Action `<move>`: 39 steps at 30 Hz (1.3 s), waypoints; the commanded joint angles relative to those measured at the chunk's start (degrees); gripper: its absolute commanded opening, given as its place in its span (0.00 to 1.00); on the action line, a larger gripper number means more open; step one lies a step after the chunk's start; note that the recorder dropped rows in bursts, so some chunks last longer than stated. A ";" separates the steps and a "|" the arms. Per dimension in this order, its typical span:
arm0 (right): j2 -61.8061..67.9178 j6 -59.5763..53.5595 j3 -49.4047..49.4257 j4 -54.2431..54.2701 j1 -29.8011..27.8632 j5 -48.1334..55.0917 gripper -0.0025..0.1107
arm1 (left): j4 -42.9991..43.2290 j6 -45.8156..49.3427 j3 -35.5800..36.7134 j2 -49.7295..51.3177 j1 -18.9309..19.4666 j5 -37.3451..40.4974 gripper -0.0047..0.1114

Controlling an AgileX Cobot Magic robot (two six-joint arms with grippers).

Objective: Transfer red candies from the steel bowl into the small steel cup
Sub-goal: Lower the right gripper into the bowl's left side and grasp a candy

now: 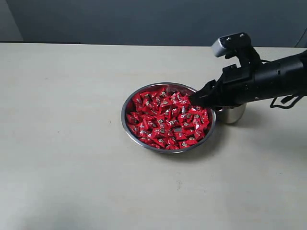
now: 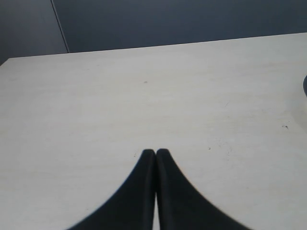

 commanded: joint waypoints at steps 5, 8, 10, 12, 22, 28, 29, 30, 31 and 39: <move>7.03 -5.85 -2.04 4.22 -0.23 5.41 0.35 | 0.11 -0.09 -0.48 -0.27 -0.46 -0.31 0.04; 8.55 -5.85 -3.12 3.32 1.04 6.12 0.35 | 0.11 -0.09 -0.48 -0.27 -0.46 -0.31 0.04; 10.31 -5.74 -4.24 1.64 3.50 3.81 0.35 | 0.11 -0.09 -0.48 -0.27 -0.46 -0.31 0.04; 11.75 -4.74 -5.25 0.71 6.65 -1.72 0.35 | 0.11 -0.09 -0.48 -0.27 -0.46 -0.31 0.04; 17.03 12.59 -10.51 -13.39 13.07 -16.28 0.35 | 0.11 -0.09 -0.48 -0.27 -0.46 -0.31 0.04; 17.87 12.69 -11.26 -13.39 13.07 -18.07 0.35 | 0.11 -0.09 -0.48 -0.27 -0.46 -0.31 0.04; 18.00 12.69 -11.69 -13.39 13.07 -16.87 0.35 | 0.11 -0.09 -0.48 -0.27 -0.46 -0.31 0.04; 18.12 12.69 -12.09 -13.39 13.07 -16.14 0.35 | 0.11 -0.09 -0.48 -0.27 -0.46 -0.31 0.04; 18.39 12.81 -12.53 -13.28 13.07 -15.45 0.37 | 0.11 -0.09 -0.48 -0.27 -0.46 -0.31 0.04; 20.70 14.19 -12.99 -13.93 13.07 -15.20 0.51 | 0.11 -0.09 -0.48 -0.27 -0.46 -0.31 0.04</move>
